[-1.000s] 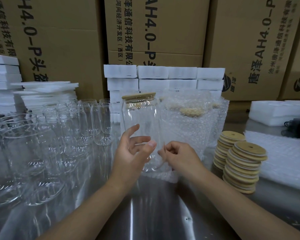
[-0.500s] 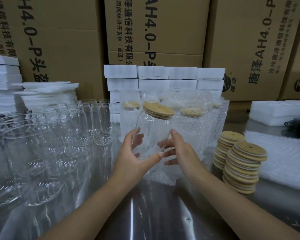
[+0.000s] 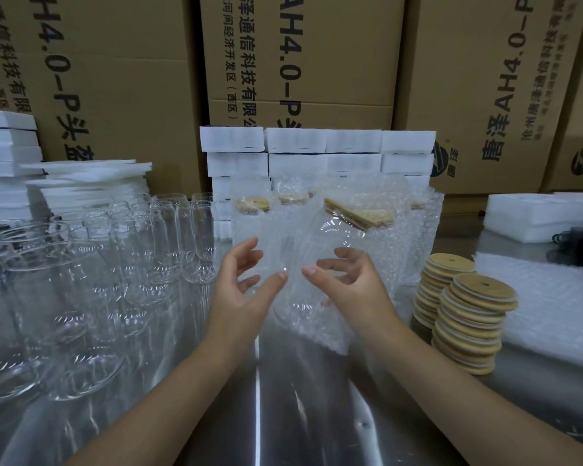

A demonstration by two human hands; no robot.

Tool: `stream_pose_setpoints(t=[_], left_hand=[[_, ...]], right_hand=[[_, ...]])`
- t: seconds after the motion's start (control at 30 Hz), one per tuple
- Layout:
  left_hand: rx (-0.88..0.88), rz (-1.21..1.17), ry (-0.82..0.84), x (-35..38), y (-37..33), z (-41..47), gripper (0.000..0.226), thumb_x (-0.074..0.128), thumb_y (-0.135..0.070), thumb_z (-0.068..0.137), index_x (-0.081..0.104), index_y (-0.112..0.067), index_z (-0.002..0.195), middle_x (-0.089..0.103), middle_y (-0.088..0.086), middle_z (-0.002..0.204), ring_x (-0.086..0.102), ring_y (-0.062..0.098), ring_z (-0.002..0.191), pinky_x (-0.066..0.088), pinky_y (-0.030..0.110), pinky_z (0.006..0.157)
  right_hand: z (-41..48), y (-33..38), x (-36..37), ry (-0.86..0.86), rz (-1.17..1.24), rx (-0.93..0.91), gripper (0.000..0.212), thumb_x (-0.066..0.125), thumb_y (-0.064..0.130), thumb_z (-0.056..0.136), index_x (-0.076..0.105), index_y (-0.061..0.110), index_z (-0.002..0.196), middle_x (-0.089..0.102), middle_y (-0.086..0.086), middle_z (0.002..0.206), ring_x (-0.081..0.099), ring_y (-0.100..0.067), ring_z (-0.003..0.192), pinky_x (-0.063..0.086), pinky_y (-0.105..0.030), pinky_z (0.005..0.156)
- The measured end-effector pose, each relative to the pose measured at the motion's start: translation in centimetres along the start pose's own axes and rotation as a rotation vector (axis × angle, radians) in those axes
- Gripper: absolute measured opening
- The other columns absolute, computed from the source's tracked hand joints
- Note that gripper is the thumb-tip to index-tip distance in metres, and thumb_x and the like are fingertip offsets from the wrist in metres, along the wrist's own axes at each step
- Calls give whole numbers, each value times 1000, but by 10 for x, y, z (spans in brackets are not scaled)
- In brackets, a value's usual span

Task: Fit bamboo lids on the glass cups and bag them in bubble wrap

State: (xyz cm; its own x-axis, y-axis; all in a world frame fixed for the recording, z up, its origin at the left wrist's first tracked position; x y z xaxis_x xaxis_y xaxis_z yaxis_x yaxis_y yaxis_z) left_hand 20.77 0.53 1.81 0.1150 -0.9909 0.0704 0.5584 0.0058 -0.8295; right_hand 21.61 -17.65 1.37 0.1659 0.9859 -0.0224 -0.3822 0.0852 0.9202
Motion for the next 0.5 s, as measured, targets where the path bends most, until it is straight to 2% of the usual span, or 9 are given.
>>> stream_pose_setpoints(t=[0.07,0.13,0.2,0.27,0.33,0.4,0.5], left_hand=[[-112,28,-65,-7,12,3,30,76,-28,81,57,-35,104,59,-6,100,60,9,95,47,17,77],[-300,32,-75,-7,30,2,13,68,-30,88,57,-30,96,59,1,89,61,12,73,49,24,61],[-462,40,-27,-1,45,-3,15,62,-36,91,58,-22,95,60,4,76,59,12,57,46,25,48],[-564,-6,64,10,53,-10,22,57,-39,94,59,-18,98,63,3,62,62,15,55,46,24,45],[-573,-70,115,19,53,-12,19,52,-33,97,60,-16,101,63,0,54,64,15,52,47,22,44],[-529,-92,119,20,47,-10,14,51,-24,97,60,-15,101,61,-2,51,60,12,46,47,20,42],[-452,-28,99,15,43,-6,10,51,-16,97,60,-15,98,56,-4,48,50,7,40,43,19,40]], right_hand=[[-3,7,-3,-33,14,-34,72,84,55,50,47,33,106,64,7,109,66,-12,91,54,-29,75],[-6,12,-5,-67,25,-61,74,85,56,48,45,33,105,63,7,109,65,-10,91,53,-26,74],[-7,16,-8,-98,16,-88,75,86,55,50,43,32,108,61,10,108,63,-9,92,50,-21,71],[-9,18,-11,-115,-9,-108,79,83,55,52,42,30,114,59,12,108,62,-9,96,48,-21,73],[-8,18,-12,-125,-21,-121,78,78,55,50,42,29,115,59,12,108,63,-11,97,51,-25,77],[-8,17,-11,-118,-39,-124,76,82,58,52,41,34,110,59,13,108,63,-11,96,53,-29,80],[-7,14,-9,-107,-86,-128,69,81,54,53,40,39,107,59,15,106,63,-6,93,53,-28,79]])
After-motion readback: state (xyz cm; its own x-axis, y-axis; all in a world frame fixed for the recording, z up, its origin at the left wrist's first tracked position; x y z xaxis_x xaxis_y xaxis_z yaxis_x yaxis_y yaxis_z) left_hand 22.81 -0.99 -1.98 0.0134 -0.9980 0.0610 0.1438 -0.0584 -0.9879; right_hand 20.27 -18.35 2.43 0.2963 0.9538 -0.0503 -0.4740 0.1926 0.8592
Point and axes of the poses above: each hand's wrist, its own z-axis towards the middle knuckle, its own x-axis out of the palm, y = z × x, the point moved 9 cm from there along z, towards the middle knuckle
